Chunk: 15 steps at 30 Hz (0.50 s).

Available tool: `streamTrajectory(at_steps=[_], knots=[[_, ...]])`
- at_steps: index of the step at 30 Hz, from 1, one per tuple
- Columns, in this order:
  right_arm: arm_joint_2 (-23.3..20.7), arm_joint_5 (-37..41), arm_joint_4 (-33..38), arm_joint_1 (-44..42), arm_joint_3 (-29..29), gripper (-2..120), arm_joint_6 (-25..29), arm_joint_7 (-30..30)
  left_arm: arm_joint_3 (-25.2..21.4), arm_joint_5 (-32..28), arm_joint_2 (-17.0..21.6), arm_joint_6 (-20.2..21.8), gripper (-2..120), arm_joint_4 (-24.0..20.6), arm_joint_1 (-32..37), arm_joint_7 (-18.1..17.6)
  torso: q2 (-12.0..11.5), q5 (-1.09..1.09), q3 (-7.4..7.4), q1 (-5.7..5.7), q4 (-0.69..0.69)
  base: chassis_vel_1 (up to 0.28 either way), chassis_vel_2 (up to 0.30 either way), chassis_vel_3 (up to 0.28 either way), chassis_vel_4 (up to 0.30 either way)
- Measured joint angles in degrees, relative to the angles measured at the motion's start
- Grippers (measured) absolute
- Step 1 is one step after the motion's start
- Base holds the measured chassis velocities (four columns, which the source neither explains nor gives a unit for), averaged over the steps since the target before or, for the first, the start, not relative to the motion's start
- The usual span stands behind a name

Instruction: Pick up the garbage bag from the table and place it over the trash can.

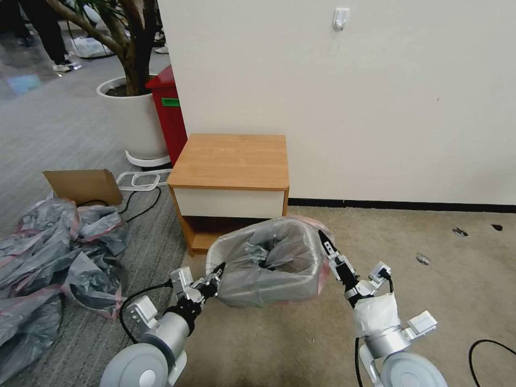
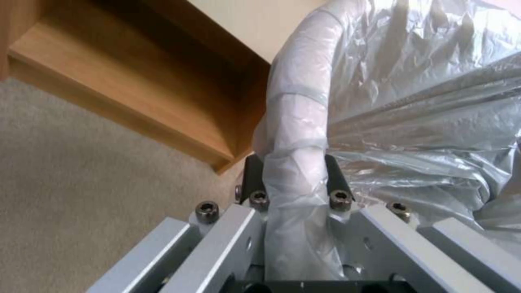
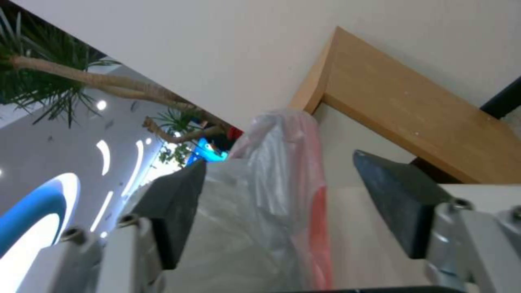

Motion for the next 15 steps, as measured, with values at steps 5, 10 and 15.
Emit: streamTrajectory(at_steps=[5,10,15], knots=[[0.1,-0.68,-0.1,0.01,0.25,48,0.15,-0.2,0.07,0.09,-0.03,-0.1,4,0.16,-0.13,-0.05,0.0,0.0,0.0,0.0,0.0,0.0,0.0,0.0,0.0],[0.44,-1.42,0.13,0.08,0.27,34,0.27,-0.24,0.3,0.56,-0.17,-0.19,4,0.4,-0.13,-0.08,0.0,0.0,0.0,0.0,0.0,0.0,0.0,0.0,0.0],[1.13,-2.14,0.22,0.11,0.06,13,0.47,-0.25,0.21,0.98,-0.16,-0.23,4,0.41,-0.19,-0.11,0.0,0.0,0.0,0.0,0.0,0.0,0.0,0.0,0.0]])
